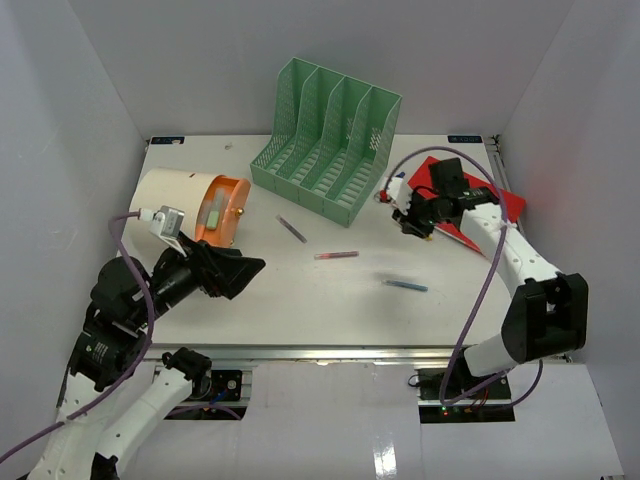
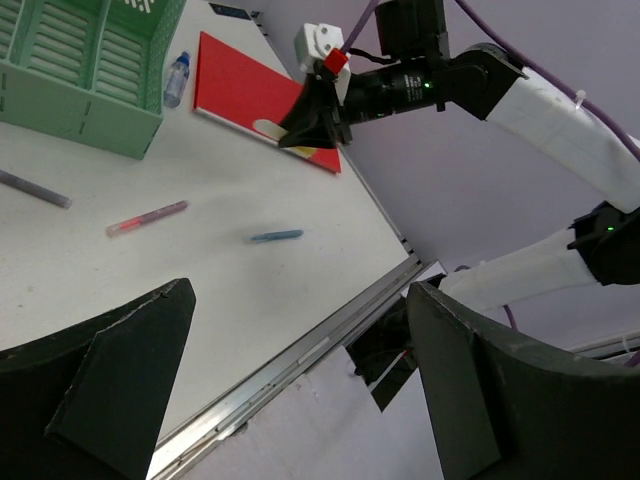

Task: Organize the desk

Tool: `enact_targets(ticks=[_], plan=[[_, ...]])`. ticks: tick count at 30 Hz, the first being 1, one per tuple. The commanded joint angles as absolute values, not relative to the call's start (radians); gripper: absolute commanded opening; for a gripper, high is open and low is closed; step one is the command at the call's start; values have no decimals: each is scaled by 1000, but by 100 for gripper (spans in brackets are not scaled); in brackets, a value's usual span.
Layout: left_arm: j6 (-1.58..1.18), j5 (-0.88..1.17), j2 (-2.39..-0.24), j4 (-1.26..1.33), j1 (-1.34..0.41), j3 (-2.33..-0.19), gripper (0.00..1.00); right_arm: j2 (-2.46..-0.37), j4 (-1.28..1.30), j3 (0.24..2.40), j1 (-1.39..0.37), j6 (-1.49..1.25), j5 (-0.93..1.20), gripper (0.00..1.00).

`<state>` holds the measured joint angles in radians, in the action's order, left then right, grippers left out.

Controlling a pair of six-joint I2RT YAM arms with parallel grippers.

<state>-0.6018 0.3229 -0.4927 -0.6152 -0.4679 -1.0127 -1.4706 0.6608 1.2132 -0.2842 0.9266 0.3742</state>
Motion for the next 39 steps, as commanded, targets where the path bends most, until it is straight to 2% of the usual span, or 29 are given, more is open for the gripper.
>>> enact_targets(ticks=[1,7,12,21,31,39], plan=[[-679,308,-494,-565,-468,-1106,98,-1574,695,1506,-536,896,491,8],[-705,146,-458,-596,-468,-1237,98,-1706,715,1835,-779,1219,378,8],[-734,-35,-406,-652,-468,-1284,98,-1794,651,1979,-914,1499,268,8],[-755,-113,-366,-677,-468,-1266,98,-1895,409,2005,-1045,1806,224,8],[-720,-102,-358,-715,-469,-1291,98,-2049,299,2130,-1102,1904,172,8],[-716,-85,-339,-735,-468,-1282,98,-2053,274,2069,-1104,1978,154,8]])
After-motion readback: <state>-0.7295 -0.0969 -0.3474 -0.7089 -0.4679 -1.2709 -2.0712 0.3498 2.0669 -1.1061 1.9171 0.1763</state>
